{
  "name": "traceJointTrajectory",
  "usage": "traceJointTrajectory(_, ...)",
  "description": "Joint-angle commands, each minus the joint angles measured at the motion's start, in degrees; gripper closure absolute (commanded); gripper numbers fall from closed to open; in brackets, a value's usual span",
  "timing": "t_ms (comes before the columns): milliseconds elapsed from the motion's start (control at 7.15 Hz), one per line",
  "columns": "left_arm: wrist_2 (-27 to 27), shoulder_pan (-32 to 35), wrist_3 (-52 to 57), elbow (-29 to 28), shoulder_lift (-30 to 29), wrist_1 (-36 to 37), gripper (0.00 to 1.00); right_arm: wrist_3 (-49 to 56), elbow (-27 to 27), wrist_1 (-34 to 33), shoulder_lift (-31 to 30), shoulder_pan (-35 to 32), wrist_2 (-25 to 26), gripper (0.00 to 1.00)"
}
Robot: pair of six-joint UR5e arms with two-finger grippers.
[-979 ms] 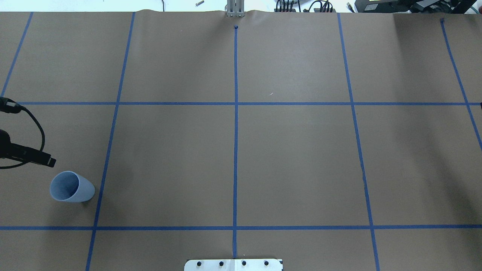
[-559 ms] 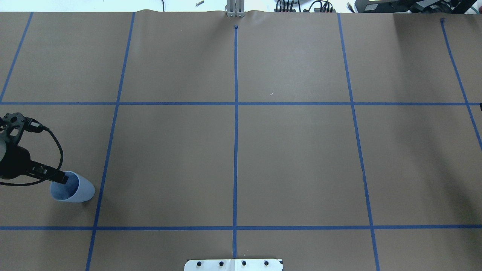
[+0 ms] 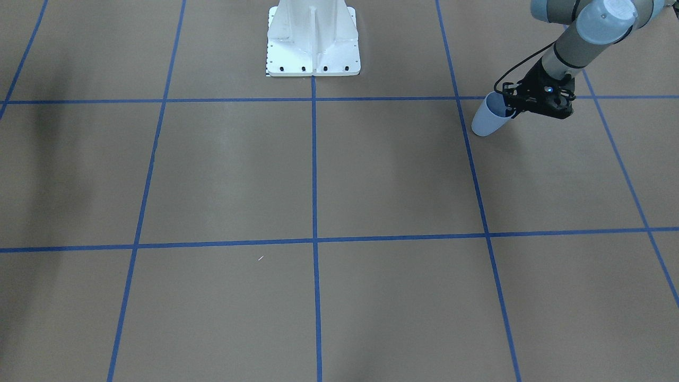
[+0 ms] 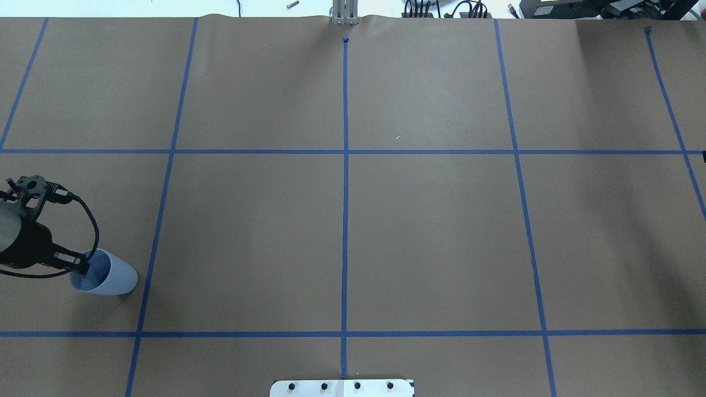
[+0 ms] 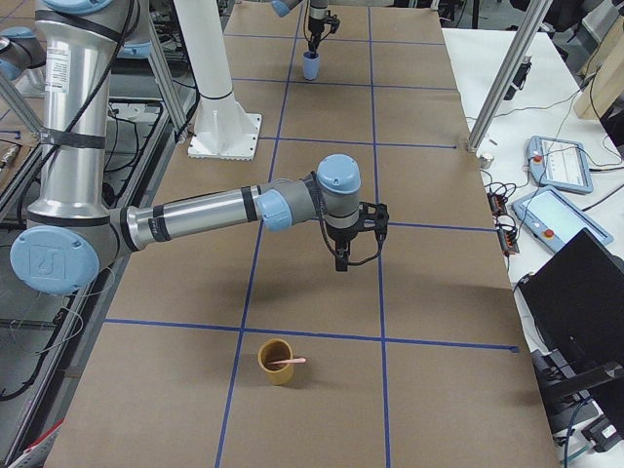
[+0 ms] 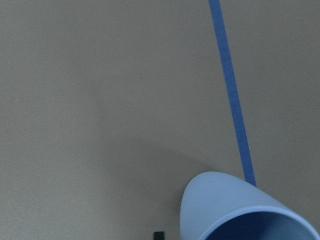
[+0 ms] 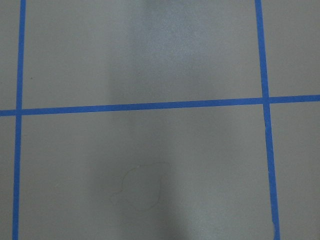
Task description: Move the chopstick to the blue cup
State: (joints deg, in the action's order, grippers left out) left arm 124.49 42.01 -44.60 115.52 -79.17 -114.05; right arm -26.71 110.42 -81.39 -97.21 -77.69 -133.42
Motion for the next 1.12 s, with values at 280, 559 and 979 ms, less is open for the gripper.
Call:
traceJointTrajectory(280, 9.1, 3.5, -5.28, 4.72, -7.18, 1.54, 1.0, -0.01, -0.12, 0.0, 0.53, 0.0, 0.0, 0.0)
traceJointTrajectory(559, 7.36, 1.69, -20.13, -0.45, -30.48, 17.6, 1.0, -0.01, -0.12, 0.0, 0.53, 0.17, -0.09, 0.0)
traceJointTrajectory(979, -7.84, -8.51, -28.3, -15.96, -56.22, 34.62, 1.0, -0.01, -0.2, 0.0, 0.62, 0.26, 0.0, 0.0)
